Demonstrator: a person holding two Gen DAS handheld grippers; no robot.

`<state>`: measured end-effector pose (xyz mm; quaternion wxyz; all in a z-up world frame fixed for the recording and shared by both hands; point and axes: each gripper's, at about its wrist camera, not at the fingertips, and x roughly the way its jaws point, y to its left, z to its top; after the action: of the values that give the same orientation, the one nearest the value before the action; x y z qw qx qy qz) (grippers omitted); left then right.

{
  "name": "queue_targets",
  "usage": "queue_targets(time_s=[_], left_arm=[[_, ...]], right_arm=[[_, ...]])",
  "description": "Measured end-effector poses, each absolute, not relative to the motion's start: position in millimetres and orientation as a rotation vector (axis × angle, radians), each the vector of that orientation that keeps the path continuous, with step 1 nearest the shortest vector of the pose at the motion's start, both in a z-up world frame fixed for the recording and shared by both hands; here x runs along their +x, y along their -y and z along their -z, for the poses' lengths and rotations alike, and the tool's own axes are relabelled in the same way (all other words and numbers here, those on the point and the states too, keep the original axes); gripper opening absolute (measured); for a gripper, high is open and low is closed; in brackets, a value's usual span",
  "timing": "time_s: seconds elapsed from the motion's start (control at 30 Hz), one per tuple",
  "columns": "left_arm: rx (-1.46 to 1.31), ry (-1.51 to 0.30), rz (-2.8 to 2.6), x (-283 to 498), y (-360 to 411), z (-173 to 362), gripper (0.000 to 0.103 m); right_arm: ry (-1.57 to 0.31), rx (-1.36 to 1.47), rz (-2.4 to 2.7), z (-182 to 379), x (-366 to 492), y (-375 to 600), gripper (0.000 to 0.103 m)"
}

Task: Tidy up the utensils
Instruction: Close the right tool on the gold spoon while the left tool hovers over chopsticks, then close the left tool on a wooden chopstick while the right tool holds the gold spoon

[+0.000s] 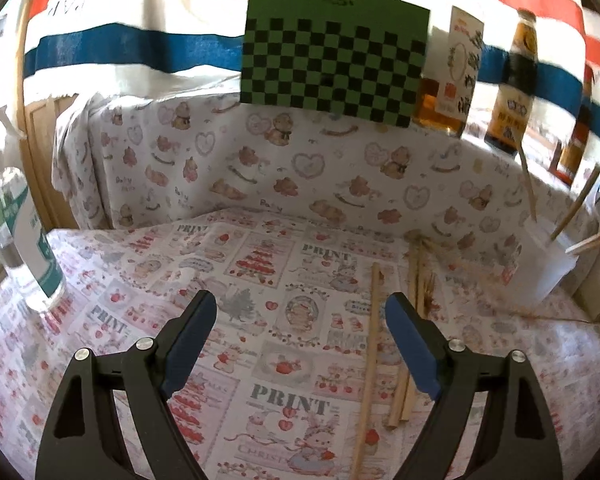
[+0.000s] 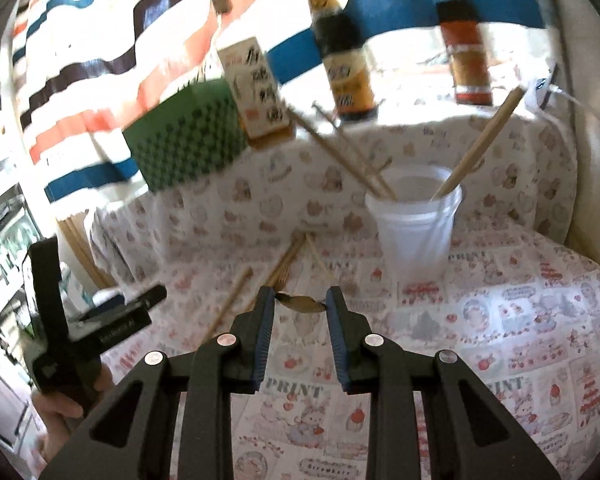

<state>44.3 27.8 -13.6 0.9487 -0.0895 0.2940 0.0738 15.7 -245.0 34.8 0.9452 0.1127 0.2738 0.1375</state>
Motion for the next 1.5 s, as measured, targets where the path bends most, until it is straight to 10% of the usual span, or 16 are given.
queue_targets(time_s=[0.2,0.43,1.5], left_arm=[[-0.241,-0.590,-0.058,41,-30,8,0.084],[-0.274,-0.769,0.254,57,-6,24,0.023],[-0.074,-0.953,0.170,69,27,56,0.016]], right_arm=[[-0.443,0.268,-0.243,-53,3,262,0.028],[-0.421,0.311,-0.216,-56,4,276,0.028],[-0.413,0.235,-0.215,-56,-3,262,0.028]])
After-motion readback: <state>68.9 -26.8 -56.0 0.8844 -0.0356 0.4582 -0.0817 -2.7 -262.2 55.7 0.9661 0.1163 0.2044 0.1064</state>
